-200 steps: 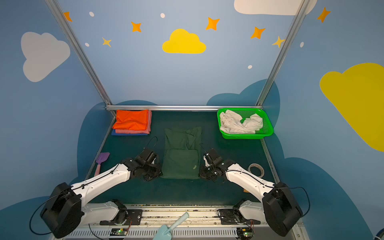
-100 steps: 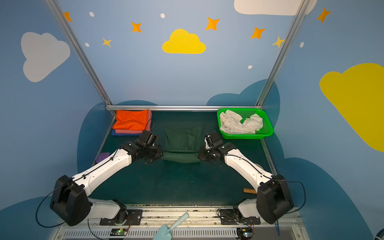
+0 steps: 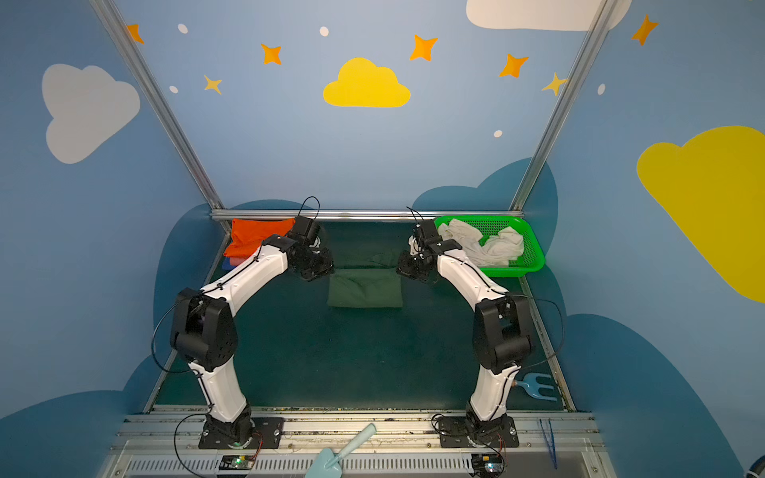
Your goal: Fold and stack the t-shirts
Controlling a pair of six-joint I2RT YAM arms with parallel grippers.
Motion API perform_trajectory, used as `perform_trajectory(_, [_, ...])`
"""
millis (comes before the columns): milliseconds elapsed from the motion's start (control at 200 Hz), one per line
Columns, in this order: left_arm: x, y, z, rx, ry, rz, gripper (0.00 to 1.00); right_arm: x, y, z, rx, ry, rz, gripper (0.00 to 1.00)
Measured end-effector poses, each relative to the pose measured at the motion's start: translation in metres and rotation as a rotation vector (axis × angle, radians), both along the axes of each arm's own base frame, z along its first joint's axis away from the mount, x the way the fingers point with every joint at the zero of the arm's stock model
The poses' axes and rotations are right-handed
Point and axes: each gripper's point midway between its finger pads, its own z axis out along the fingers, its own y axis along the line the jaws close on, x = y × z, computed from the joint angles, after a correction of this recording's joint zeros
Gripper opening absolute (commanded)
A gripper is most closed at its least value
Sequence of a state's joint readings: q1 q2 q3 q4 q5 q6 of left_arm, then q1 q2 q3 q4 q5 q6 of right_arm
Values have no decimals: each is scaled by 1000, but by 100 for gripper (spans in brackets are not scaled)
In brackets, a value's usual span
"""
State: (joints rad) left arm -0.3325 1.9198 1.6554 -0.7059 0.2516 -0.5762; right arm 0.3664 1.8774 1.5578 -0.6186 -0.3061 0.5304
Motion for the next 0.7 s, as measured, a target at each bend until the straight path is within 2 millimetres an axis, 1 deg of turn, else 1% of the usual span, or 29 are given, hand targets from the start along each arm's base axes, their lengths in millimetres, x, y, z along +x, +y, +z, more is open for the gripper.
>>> perform_trajectory(115, [26,0,-6,-11,2,-6,5,27,2,-11,9,17,7,0])
perform_trajectory(195, [41,4,-16,-16,15,-3,5,42,5,-19,19,28,17,0])
perform_trajectory(320, [58,7,-30,-35,38,-2,5,60,8,-26,39,38,27,0])
perform_trajectory(385, [64,6,-32,-44,38,-3,5,63,9,-26,47,38,33,0])
perform_trajectory(491, [64,5,-30,-59,40,-9,5,60,9,-26,55,37,45,0])
perform_trajectory(546, [59,4,-30,-65,38,-14,5,52,8,-27,57,39,47,0])
perform_trajectory(591, [49,5,-32,-67,45,-16,5,40,5,-30,56,53,48,0])
perform_trajectory(641, [32,5,-31,-71,55,-23,5,23,3,-32,56,67,51,0])
perform_trajectory(701, [7,5,-31,-71,72,-29,5,1,0,-33,54,84,52,0])
